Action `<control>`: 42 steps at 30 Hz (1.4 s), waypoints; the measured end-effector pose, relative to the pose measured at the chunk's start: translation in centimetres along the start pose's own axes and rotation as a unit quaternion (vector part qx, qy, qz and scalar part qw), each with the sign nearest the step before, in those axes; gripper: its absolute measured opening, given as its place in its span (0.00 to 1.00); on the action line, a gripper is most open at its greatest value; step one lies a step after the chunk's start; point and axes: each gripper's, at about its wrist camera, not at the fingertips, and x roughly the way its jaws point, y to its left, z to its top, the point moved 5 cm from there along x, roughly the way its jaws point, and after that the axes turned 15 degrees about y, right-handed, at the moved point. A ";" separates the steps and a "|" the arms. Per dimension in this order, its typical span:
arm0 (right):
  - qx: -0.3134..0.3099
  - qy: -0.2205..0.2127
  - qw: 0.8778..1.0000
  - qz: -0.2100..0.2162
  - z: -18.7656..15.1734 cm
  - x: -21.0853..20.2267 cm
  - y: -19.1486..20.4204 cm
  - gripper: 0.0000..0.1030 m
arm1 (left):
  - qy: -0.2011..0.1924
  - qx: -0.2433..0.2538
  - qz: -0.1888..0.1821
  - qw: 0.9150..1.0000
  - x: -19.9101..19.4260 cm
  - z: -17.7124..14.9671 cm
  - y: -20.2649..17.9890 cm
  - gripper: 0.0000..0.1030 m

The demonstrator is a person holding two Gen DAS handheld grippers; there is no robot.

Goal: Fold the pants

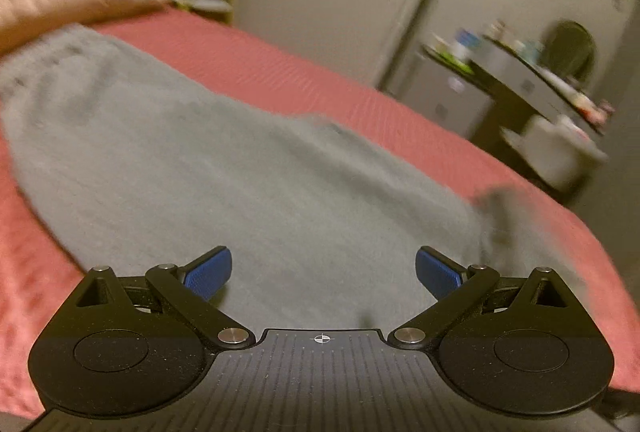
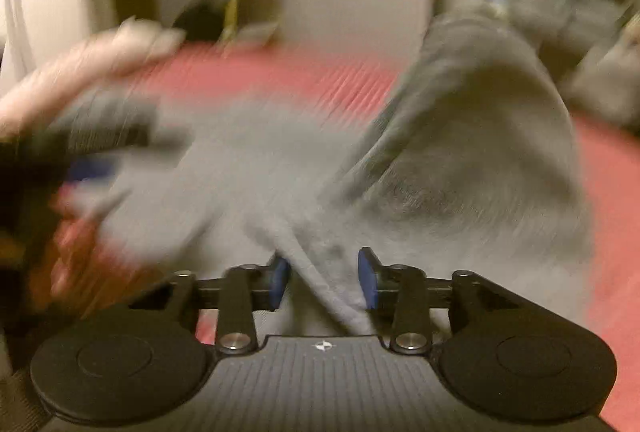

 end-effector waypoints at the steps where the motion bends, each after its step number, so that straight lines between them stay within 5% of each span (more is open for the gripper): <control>1: 0.003 -0.001 1.000 0.017 -0.7 0.2 0.4 0.42 | 0.013 0.006 -0.015 1.000 0.4 -0.1 -0.2 0.99; 5: 0.101 -0.058 0.992 0.043 -2.5 -2.8 -3.5 0.68 | 0.050 0.040 -0.069 0.996 2.2 -0.1 -2.0 0.99; 8: 0.256 -0.098 0.961 0.047 -4.2 -4.9 -10.3 0.70 | 0.074 0.083 -0.092 0.990 3.7 -0.4 -4.3 0.99; 12: 0.326 -0.039 0.941 -0.082 -7.8 -3.5 -15.4 0.64 | 0.119 0.127 -0.080 0.981 6.5 -0.8 -6.9 0.99; 14: 0.337 -0.033 0.932 -0.127 -8.5 -2.9 -16.2 0.73 | 0.130 0.130 -0.076 0.980 7.5 -0.7 -7.5 0.99; 20: 0.389 -0.097 0.914 -0.055 -8.2 -2.6 -17.5 0.73 | 0.136 0.083 -0.123 0.979 9.2 0.2 -8.6 0.99; 24: 0.388 -0.099 0.915 -0.044 -8.1 -1.9 -17.0 0.74 | 0.129 0.073 -0.152 0.977 9.8 0.6 -9.6 0.94; 28: 0.401 -0.116 0.908 -0.025 -7.8 -2.3 -17.7 0.76 | 0.122 0.112 -0.130 0.978 10.3 0.4 -10.3 0.80; 32: 0.399 -0.114 0.910 -0.022 -7.4 -1.6 -18.1 0.76 | 0.125 0.118 -0.139 0.975 9.9 0.4 -10.6 0.49; 35: 0.391 -0.111 0.913 -0.030 -7.2 -1.7 -17.9 0.76 | 0.133 0.112 -0.149 0.973 9.8 0.2 -10.3 0.37; 39: 0.391 -0.111 0.913 -0.027 -7.2 -1.7 -18.0 0.77 | 0.141 0.099 -0.170 0.970 10.0 0.4 -9.9 0.38; 42: 0.390 -0.111 0.914 -0.026 -7.2 -1.6 -17.9 0.79 | 0.150 0.103 -0.174 0.968 10.8 0.2 -10.0 0.48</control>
